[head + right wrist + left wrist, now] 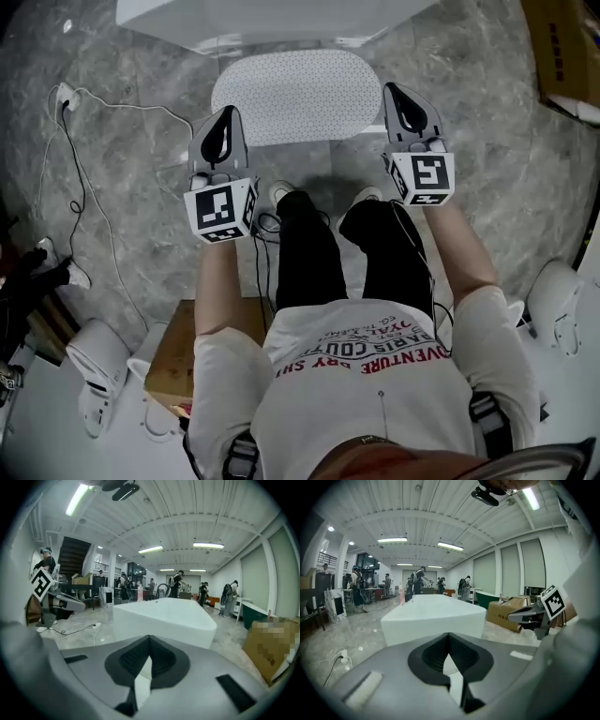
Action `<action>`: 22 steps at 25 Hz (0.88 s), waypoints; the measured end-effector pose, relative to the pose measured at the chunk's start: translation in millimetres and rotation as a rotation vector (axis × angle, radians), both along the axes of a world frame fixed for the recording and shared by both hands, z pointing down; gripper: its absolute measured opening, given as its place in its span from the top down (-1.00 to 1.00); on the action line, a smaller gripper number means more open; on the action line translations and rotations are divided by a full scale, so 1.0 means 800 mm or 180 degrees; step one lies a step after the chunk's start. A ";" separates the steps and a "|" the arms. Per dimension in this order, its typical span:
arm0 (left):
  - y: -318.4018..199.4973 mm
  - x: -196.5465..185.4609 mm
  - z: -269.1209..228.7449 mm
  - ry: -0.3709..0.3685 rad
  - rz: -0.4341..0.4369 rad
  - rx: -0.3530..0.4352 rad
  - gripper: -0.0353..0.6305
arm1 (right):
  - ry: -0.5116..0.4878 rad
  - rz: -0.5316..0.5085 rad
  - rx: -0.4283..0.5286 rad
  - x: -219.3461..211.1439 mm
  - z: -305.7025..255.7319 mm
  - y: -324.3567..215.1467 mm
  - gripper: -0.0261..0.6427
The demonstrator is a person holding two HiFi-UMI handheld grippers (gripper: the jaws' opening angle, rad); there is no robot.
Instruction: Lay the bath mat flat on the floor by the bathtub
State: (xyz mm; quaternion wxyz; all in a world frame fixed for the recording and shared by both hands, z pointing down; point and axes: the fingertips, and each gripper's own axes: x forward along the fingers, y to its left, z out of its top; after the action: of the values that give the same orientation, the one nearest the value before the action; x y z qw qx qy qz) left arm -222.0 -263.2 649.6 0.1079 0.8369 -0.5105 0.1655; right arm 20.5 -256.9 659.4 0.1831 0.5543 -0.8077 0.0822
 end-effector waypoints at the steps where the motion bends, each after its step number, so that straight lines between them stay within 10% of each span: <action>1: 0.003 0.002 -0.038 0.0020 0.0022 0.0035 0.86 | -0.0004 -0.0040 0.0033 -0.004 -0.037 0.007 0.90; 11: 0.046 0.005 -0.366 0.0080 0.0327 0.0404 0.86 | -0.0149 -0.0273 0.0497 -0.053 -0.359 0.053 0.90; 22: 0.109 0.016 -0.558 0.0323 0.0653 0.1016 0.86 | -0.0107 -0.0538 0.1081 -0.101 -0.534 0.098 0.90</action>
State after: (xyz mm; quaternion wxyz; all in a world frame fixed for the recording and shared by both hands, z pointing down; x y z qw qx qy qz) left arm -209.2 -175.8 203.0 -0.0180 0.8983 -0.4362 0.0501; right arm -59.9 -178.2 232.5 0.0797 0.5060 -0.8566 -0.0617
